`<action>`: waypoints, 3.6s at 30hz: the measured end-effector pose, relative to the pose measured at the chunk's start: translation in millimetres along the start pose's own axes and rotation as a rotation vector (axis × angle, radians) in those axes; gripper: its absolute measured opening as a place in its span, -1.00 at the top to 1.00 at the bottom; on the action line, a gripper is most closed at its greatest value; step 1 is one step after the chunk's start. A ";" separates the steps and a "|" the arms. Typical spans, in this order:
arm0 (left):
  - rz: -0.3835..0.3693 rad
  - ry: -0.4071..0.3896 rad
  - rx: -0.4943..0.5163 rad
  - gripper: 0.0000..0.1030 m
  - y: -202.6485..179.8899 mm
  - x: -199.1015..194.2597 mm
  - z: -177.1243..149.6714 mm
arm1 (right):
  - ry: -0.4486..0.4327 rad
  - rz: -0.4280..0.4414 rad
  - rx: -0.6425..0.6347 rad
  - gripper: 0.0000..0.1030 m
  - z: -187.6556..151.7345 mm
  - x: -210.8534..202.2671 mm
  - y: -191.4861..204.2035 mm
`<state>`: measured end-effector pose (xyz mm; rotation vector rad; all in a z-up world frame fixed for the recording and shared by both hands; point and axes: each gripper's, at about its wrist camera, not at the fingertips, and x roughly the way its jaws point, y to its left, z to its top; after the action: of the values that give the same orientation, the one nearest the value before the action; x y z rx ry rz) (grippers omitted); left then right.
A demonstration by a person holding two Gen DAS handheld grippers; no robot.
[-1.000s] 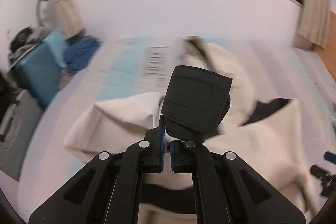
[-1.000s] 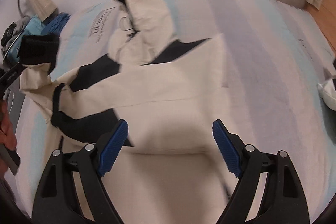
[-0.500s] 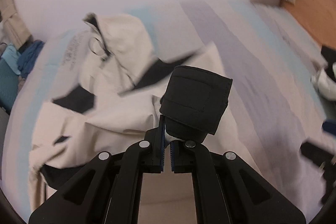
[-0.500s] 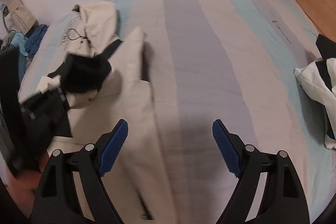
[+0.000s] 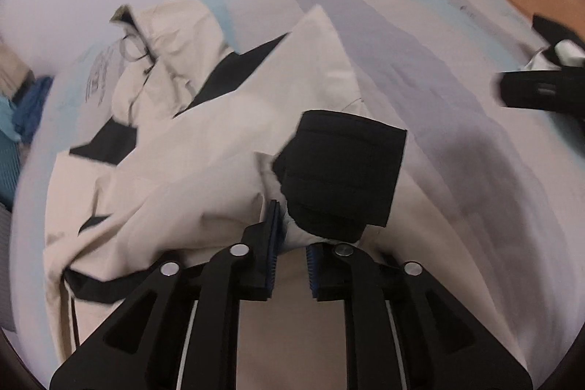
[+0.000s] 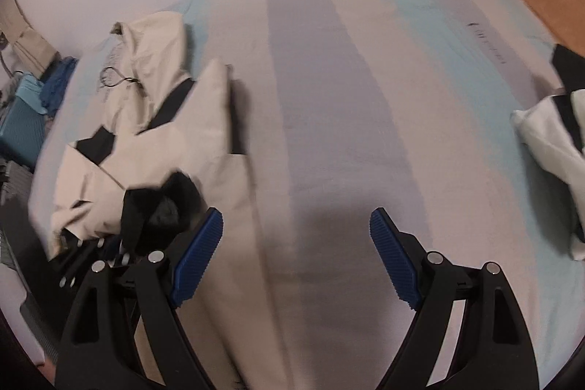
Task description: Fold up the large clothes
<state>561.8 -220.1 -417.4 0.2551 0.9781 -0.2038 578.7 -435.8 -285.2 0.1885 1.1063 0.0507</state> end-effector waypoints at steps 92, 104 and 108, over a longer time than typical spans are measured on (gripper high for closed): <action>0.100 -0.009 -0.210 -0.88 250.2 11.4 30.3 | -0.074 0.017 -0.385 0.83 58.0 26.6 144.9; 0.085 0.063 -0.209 -0.88 222.6 28.4 -16.8 | -0.046 -0.017 -0.435 0.17 -13.3 68.4 101.4; 0.101 0.072 -0.161 -0.88 203.7 19.6 -30.3 | -0.047 -0.002 -0.345 0.04 -7.5 41.8 92.6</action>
<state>606.3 -18.2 -425.3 0.1651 1.0443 -0.0230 595.7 -338.1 -309.0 -0.1202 1.0337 0.2320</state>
